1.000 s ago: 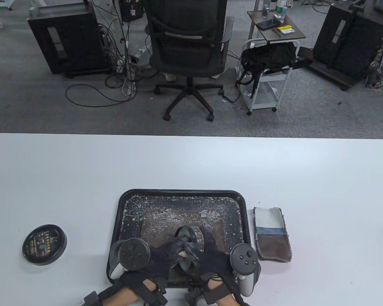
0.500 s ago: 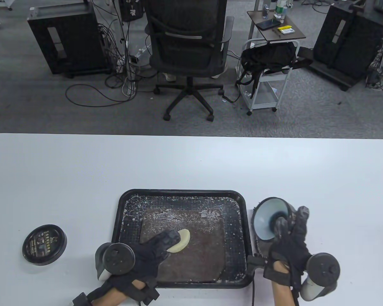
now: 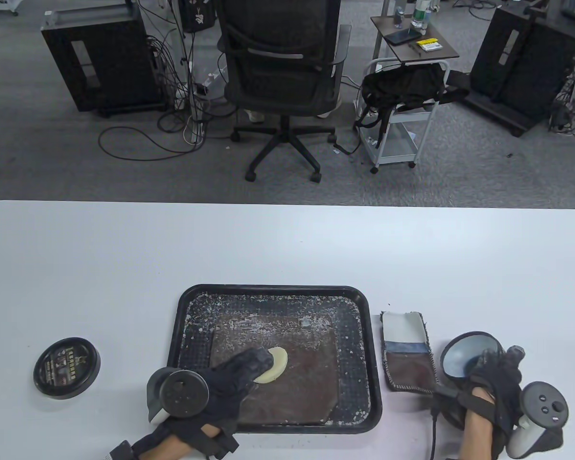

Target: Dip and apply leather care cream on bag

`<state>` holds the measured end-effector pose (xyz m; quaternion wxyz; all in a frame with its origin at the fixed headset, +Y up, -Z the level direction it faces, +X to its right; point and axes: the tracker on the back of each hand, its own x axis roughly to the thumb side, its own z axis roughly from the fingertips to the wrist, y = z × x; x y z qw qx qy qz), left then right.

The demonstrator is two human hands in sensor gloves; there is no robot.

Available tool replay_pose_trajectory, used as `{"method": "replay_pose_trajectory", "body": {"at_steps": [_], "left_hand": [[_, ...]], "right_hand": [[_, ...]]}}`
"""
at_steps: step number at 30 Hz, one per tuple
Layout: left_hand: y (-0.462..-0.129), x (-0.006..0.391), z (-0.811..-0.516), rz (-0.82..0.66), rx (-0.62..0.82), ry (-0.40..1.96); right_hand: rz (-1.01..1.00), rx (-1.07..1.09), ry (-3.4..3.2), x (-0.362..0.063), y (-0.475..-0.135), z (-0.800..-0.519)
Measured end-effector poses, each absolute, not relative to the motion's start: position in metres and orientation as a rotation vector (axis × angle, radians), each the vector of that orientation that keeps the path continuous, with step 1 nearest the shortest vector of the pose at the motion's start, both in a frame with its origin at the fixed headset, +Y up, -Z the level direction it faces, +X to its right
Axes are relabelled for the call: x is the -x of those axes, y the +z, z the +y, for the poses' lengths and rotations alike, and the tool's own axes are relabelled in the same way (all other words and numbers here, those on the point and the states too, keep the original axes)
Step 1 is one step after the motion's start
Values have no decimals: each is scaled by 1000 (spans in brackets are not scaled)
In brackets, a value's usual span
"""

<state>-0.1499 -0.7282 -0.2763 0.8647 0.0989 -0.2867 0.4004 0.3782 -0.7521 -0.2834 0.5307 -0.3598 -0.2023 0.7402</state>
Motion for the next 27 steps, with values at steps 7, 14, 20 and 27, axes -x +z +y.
{"method": "replay_pose_trajectory", "body": {"at_steps": [7, 14, 20, 27], "left_hand": [[-277, 152, -728, -587, -206, 843], [-278, 152, -728, -574, -197, 833], [-279, 154, -727, -540, -205, 814], [-283, 149, -719, -532, -239, 795]], "right_hand": [[-433, 1035, 1845, -386, -278, -758], [-336, 1025, 1991, -380, -281, -754], [-328, 850, 2314, -352, -291, -727], [-360, 96, 2512, -250, -305, -694]]}}
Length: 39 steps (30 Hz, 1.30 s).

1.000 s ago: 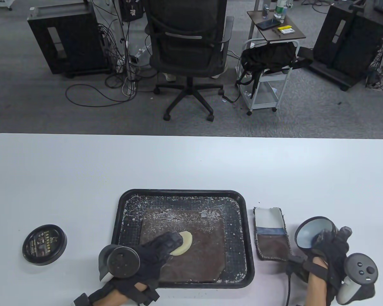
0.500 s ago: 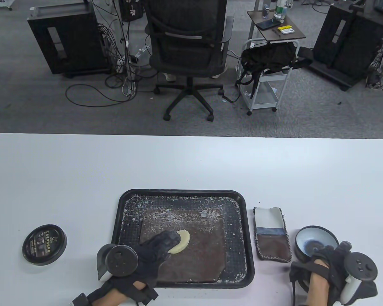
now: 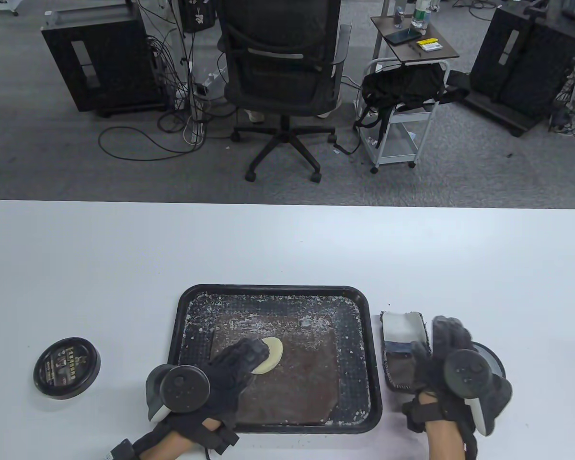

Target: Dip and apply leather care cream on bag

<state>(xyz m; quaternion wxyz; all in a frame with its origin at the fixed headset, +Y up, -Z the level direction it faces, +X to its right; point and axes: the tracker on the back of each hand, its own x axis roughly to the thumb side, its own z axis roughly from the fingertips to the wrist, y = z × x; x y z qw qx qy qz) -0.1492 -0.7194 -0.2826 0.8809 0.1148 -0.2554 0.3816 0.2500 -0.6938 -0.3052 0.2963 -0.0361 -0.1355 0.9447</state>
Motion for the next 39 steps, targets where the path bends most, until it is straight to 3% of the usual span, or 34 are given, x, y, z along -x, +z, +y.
{"method": "replay_pose_trajectory", "body": {"at_steps": [6, 14, 18, 30, 39], "left_hand": [[-298, 123, -703, -560, -219, 663], [-330, 70, -687, -546, -209, 663], [-346, 43, -696, -545, -133, 598], [-371, -11, -745, -518, 50, 318], [-365, -19, -750, -510, 27, 132]], "right_hand": [[52, -467, 2812, -154, -300, -702], [259, -677, 2908, -130, -300, -726], [436, -658, 2868, -134, -308, -741], [495, -594, 2797, -140, -314, -742], [512, -565, 2778, -142, -315, -743]]}}
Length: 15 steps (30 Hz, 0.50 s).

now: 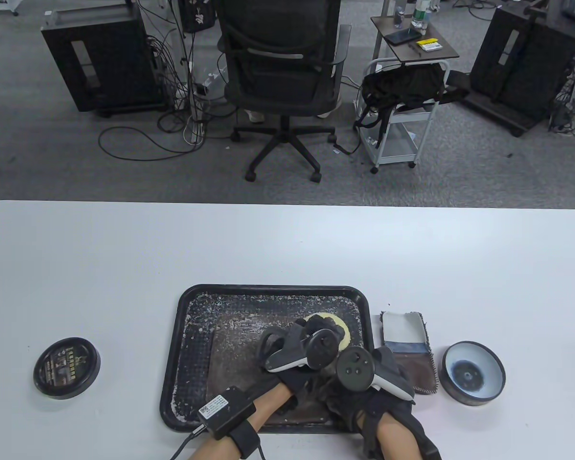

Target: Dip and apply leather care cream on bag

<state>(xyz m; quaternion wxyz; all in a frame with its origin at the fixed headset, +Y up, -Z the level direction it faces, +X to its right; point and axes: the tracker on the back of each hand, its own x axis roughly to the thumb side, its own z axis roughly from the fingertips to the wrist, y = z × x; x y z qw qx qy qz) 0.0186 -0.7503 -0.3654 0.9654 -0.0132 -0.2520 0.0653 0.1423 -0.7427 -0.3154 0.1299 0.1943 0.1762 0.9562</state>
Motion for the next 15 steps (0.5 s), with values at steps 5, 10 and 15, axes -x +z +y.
{"method": "replay_pose_trajectory", "body": {"at_steps": [5, 10, 15], "left_hand": [[-360, -19, -751, -464, 10, 4], [-357, -11, -751, -398, 12, -51], [-360, 7, -753, -317, 56, -50]], "right_hand": [[507, -552, 2801, -140, -315, -743], [503, -534, 2803, -140, -314, -744], [516, -515, 2780, -141, -314, -745]]}}
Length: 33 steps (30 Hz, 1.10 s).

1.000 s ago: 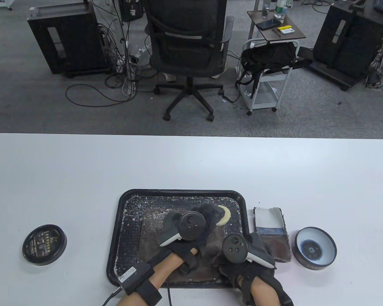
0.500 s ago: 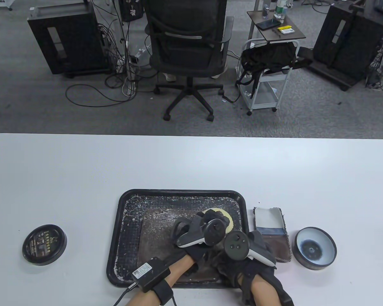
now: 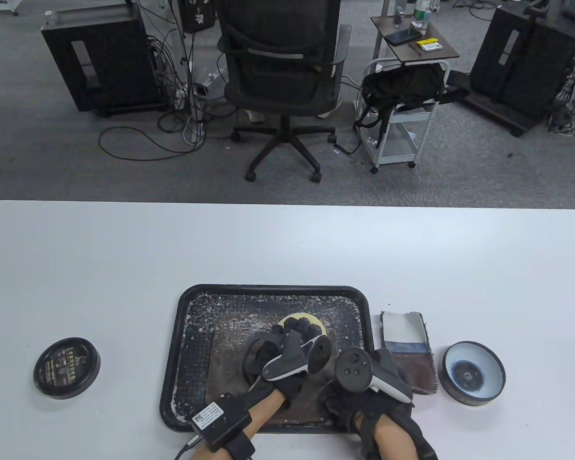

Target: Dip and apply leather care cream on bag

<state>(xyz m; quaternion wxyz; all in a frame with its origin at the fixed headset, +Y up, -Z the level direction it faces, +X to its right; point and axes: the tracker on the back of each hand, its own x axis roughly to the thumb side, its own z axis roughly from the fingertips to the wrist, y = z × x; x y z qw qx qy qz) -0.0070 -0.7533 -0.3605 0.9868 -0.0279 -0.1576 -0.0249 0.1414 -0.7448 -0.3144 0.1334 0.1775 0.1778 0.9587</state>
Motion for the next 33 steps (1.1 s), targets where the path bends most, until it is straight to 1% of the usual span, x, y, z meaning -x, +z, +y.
{"method": "replay_pose_trajectory", "body": {"at_steps": [3, 5, 8, 14, 21, 23, 25, 31, 33], "left_hand": [[-363, 23, -756, -236, 104, -61], [-364, 32, -755, -206, 111, -32], [-363, 39, -753, -128, 130, -122], [-362, 48, -750, -28, 138, -206], [-365, 66, -746, 101, 159, -198], [-367, 72, -745, 167, 171, -237], [-369, 77, -748, 231, 196, -332], [-367, 74, -749, 251, 187, -409], [-366, 72, -750, 235, 157, -412]], "right_hand": [[521, -510, 2776, -142, -314, -745], [523, -506, 2771, -142, -315, -745], [517, -503, 2773, -141, -314, -745], [512, -486, 2767, -142, -314, -746], [531, -478, 2735, -145, -315, -747], [537, -482, 2734, -146, -315, -747], [542, -466, 2709, -149, -316, -748], [557, -467, 2704, -150, -317, -748], [557, -466, 2709, -149, -317, -748]]}}
